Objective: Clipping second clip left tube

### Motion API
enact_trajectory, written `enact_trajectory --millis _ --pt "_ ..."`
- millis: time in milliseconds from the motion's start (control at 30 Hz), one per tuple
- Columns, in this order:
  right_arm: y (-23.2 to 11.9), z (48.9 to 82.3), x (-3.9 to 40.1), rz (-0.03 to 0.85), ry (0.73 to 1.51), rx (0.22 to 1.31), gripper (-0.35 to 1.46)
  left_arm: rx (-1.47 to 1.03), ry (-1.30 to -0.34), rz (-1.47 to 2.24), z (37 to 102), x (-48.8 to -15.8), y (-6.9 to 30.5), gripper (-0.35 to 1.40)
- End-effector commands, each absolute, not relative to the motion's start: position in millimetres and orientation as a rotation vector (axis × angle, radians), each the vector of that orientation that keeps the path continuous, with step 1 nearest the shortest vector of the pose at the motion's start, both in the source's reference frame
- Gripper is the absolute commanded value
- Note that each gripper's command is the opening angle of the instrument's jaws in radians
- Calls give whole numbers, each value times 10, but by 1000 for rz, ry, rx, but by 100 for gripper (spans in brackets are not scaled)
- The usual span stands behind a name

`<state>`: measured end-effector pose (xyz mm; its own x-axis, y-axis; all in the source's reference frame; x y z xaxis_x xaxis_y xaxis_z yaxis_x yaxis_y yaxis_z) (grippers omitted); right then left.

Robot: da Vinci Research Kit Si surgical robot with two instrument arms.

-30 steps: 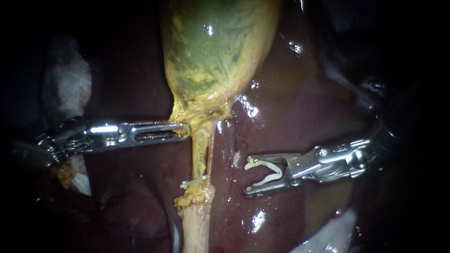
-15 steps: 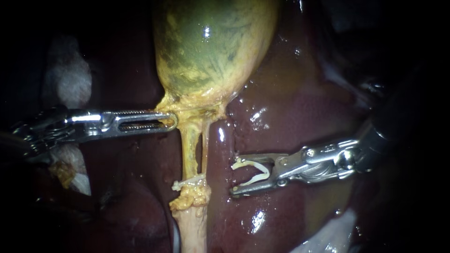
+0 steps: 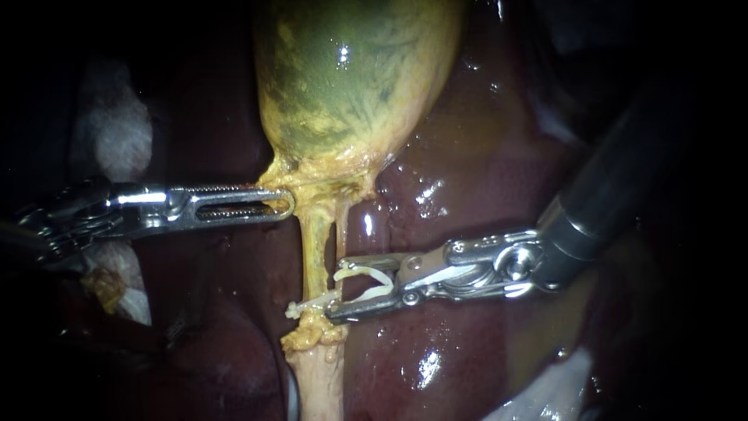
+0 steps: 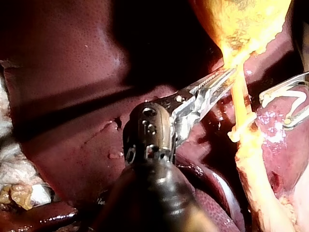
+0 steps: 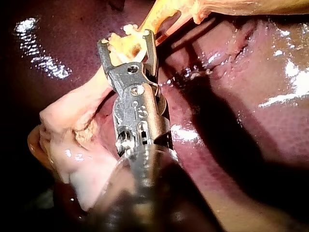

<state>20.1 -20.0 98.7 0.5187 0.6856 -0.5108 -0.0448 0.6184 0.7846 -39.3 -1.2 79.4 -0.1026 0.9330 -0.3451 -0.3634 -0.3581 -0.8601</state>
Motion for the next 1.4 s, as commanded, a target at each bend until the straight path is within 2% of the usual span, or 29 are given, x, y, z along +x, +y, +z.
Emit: enact_trajectory --millis 33,667,1133,1400 --pt "-199 989 202 507 927 806 58 -1145 -741 1654 794 -393 -12 -8" --pt "-183 1017 208 662 863 890 55 -1144 -739 1653 792 -396 -14 -8" --pt "-192 1041 220 720 838 916 54 -1143 -737 1653 790 -398 -15 -8" --pt "-196 1054 228 789 813 945 55 -1143 -737 1652 789 -399 -15 -8"
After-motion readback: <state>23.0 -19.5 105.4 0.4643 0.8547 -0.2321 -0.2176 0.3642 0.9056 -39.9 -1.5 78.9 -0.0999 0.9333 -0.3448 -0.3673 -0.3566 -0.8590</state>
